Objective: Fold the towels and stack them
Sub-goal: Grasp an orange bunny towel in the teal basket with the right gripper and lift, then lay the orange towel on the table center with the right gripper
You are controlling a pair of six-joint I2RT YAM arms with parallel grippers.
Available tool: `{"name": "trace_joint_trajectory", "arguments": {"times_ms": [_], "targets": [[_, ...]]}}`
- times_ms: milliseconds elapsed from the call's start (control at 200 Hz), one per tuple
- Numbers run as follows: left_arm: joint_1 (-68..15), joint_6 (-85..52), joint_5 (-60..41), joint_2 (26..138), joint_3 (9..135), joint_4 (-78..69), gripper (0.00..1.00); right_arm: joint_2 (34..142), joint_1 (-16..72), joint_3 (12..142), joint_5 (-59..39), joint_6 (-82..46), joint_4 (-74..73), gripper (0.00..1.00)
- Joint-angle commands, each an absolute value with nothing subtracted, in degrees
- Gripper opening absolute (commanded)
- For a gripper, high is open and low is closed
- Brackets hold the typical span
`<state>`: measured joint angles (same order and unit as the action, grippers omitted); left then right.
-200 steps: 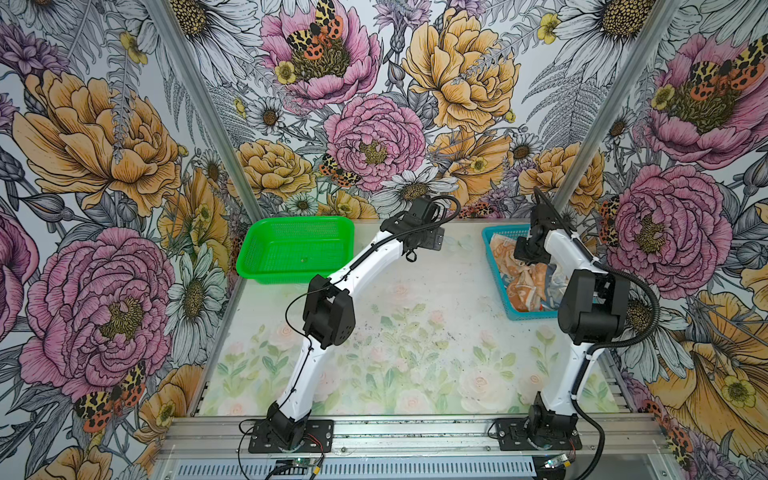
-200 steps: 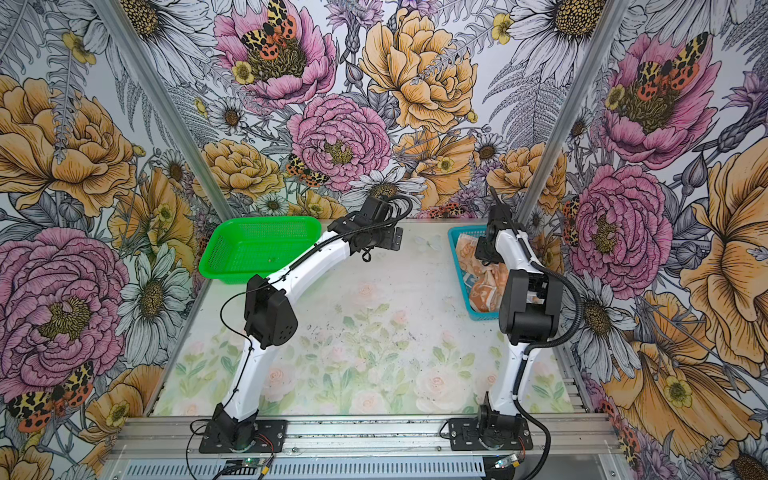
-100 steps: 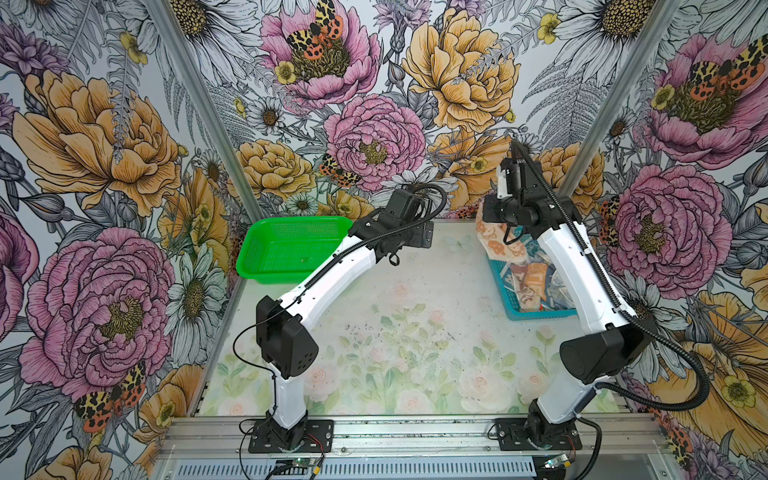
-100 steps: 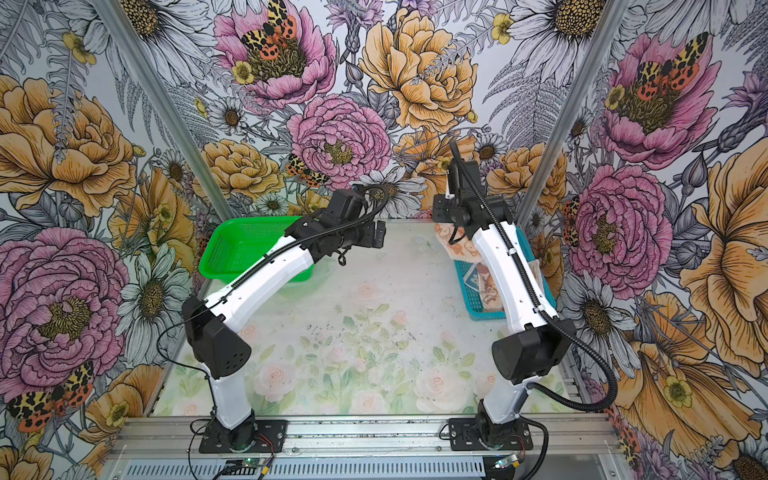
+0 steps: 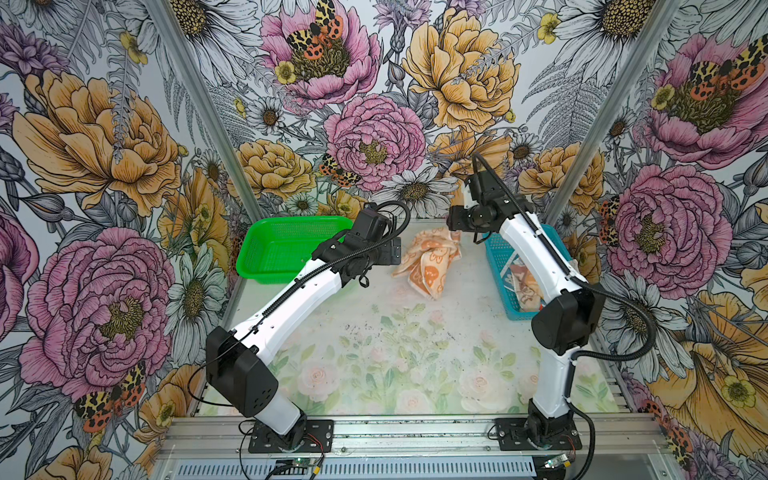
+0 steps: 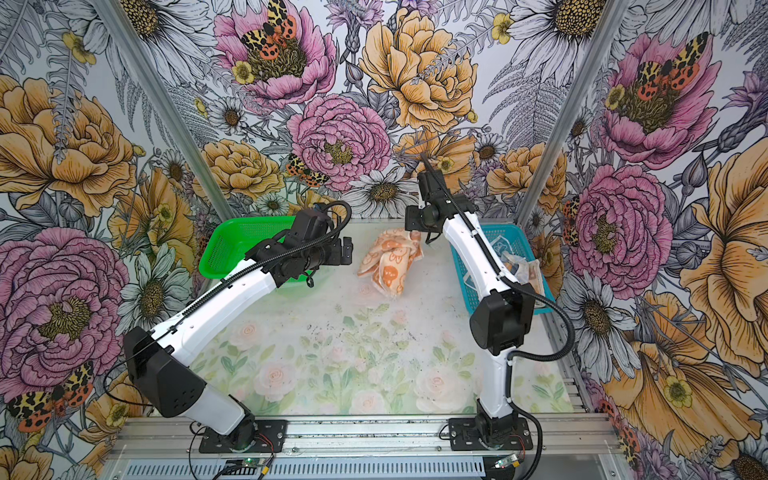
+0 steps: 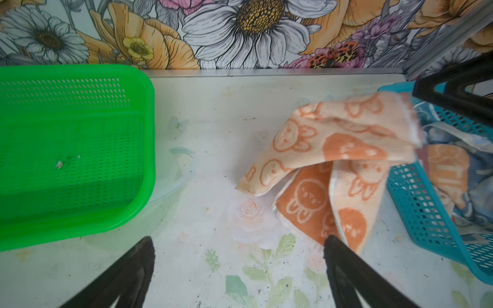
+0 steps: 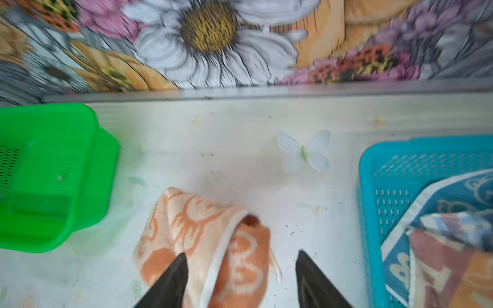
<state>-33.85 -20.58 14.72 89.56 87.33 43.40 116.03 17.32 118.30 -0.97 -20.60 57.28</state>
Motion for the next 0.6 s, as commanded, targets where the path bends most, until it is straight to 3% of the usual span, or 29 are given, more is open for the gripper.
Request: {"name": "trace_joint_trajectory", "arguments": {"times_ms": [0, 65, 170, 360, 590], "targets": [[-32.3, -22.8, 10.7, 88.6, 84.6, 42.4, 0.99, 114.3, 17.8, 114.4, -1.7, -19.9, 58.9, 0.75], [-31.6, -23.7, 8.7, 88.9, 82.8, 41.6, 0.99, 112.7, 19.2, 110.4, -1.7, -18.7, 58.2, 0.83], [-30.5, -25.3, 5.7, 88.9, 79.6, 38.6, 0.99, 110.3, 21.4, 103.0, -1.4, -18.0, 56.9, 0.85], [-28.1, -28.7, -0.1, 89.2, 75.9, 35.3, 0.99, 107.6, 26.6, 91.0, -2.5, -19.3, 52.7, 0.85], [-23.5, -32.7, -7.0, 85.5, 69.5, 31.3, 0.99, 109.8, 36.7, 87.0, 4.6, -16.4, 49.5, 0.83]]}}
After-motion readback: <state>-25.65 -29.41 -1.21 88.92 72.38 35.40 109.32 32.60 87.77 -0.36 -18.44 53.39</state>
